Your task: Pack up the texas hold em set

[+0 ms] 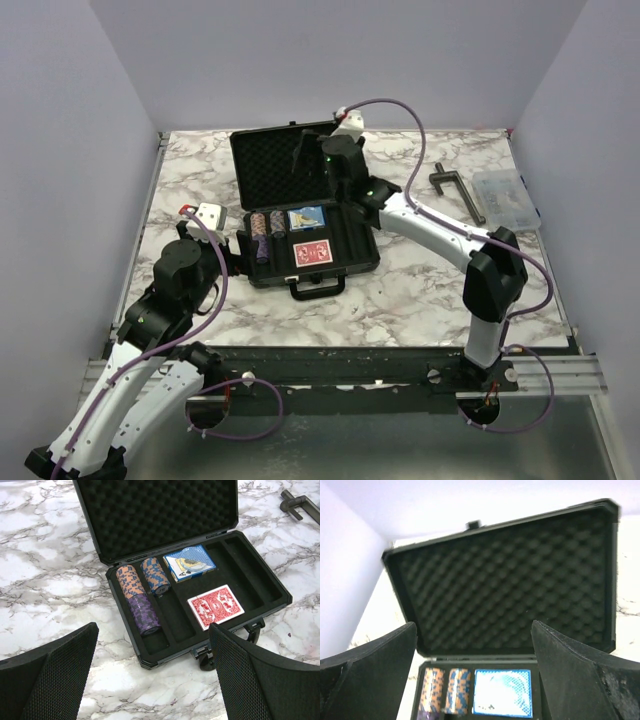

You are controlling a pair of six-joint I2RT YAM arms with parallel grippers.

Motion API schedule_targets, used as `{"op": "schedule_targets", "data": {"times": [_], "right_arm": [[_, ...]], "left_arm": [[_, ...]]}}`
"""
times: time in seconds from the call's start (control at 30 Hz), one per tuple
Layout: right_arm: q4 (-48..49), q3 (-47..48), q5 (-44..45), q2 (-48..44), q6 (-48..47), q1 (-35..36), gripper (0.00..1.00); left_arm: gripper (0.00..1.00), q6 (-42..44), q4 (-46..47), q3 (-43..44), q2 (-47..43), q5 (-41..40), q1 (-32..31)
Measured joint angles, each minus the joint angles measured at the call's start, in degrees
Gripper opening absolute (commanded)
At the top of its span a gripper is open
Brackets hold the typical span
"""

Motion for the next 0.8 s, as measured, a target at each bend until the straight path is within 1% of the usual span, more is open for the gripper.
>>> {"op": "schedule_targets", "data": {"times": [0.13,0.2,0.3,0.5,0.6,0.8], "right_arm": [[-1.22,0.85,-0.7,0.2,10.95,-5.09,0.9],[-1.7,2.16,-1.51,0.81,16.11,-7.41,0.89],[-2.19,6.69,-1.99,3.3,22.34,-10.21,0.88],[-5.53,16.65,-3.04,9.38,31.71,-11.85,0.82],[-8.24,21.14,-3.23,12.85,35.78,-12.44,0.75],[-11.06,24.15,-3.85,17.11,41.27,-13.84,0.7]], "left_arm": [[0.91,0.0,0.0,0.0,-0.09,0.0,0.0],[0.91,0.0,0.0,0.0,-0.09,0.0,0.0],[0.91,0.0,0.0,0.0,-0.09,0.0,0.0],[0.91,0.02,0.0,0.0,-0.09,-0.02,0.0],[0.91,0.02,0.0,0.0,-0.09,-0.04,0.0],[0.91,0.04,0.0,0.0,-0.09,-0.04,0.0]]}}
